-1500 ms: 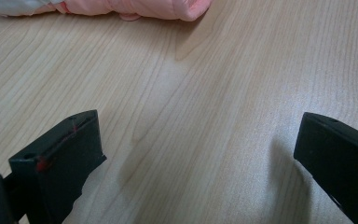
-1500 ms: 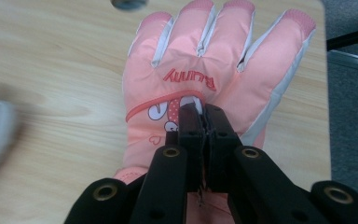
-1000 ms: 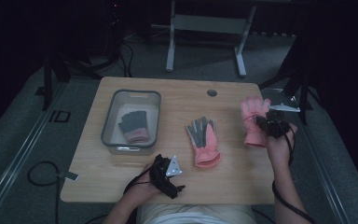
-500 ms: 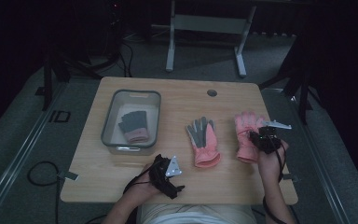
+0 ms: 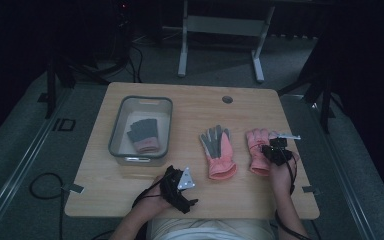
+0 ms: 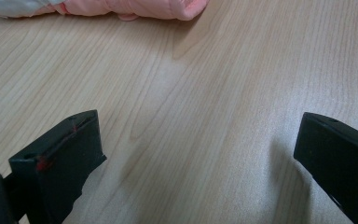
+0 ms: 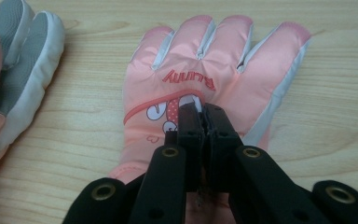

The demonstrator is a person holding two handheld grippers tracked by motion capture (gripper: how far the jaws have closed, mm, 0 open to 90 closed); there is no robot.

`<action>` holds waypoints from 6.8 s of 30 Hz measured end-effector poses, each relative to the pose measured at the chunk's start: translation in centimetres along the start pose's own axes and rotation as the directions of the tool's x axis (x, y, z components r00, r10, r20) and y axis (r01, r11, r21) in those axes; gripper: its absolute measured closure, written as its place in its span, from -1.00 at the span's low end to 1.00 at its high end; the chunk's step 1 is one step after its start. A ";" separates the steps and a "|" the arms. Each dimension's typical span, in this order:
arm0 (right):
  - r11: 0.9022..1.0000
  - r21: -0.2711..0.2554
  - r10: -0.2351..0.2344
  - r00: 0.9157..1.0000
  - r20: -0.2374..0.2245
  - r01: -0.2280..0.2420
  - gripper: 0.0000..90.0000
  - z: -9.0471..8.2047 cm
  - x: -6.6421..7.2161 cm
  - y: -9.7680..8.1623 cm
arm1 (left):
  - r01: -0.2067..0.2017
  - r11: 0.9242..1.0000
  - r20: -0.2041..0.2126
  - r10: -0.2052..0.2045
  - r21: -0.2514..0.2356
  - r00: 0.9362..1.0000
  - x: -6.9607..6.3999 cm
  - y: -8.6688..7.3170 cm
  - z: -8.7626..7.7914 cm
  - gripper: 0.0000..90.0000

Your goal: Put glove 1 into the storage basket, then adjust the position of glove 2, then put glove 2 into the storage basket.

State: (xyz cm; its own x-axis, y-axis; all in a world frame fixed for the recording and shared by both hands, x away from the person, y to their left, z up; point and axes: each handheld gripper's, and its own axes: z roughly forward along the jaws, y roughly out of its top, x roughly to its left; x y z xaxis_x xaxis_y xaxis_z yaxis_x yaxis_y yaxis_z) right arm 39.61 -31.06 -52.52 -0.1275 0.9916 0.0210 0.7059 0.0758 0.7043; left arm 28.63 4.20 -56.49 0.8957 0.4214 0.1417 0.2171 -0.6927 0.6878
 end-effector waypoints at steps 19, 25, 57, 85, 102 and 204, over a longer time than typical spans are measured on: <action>0.986 -0.004 -0.163 0.982 -0.090 0.164 0.49 -1.3 -1.1 1.6 | -0.008 1.000 -0.005 0.008 0.010 1.000 0.0 0.0 0.1 -0.99; 0.981 0.046 -0.184 0.980 -0.081 0.188 0.49 -0.2 -1.1 0.9 | -0.010 1.000 -0.006 0.010 0.013 1.000 -0.1 -0.1 0.0 -0.99; 0.971 -0.163 -0.185 0.982 -0.043 0.176 0.96 -8.5 3.2 5.8 | -0.009 1.000 -0.009 0.009 0.002 1.000 -0.1 0.1 0.0 -0.99; 0.948 -0.165 -0.301 0.937 -0.178 0.273 0.96 -8.5 13.7 4.9 | -0.009 1.000 -0.004 0.009 -0.006 1.000 -0.1 0.0 -0.3 -0.99; 0.954 -0.060 -0.298 0.935 -0.189 0.292 0.96 -3.8 14.6 3.4 | -0.012 1.000 -0.002 0.012 -0.006 1.000 -0.2 0.1 -0.2 -0.99; 0.972 0.058 -0.178 0.872 -0.455 0.228 0.56 2.3 8.0 2.7 | 0.580 0.814 0.195 -0.574 0.030 0.796 11.8 8.9 6.7 0.67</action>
State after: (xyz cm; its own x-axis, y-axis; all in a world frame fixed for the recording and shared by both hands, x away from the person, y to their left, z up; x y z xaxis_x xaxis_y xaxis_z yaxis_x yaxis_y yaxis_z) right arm 42.12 -22.69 -52.03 -0.5541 0.8038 0.2163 0.6970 0.3060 0.6485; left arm 43.76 -0.94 -53.48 0.6638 0.6184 -0.4206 0.7076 -0.3370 0.6211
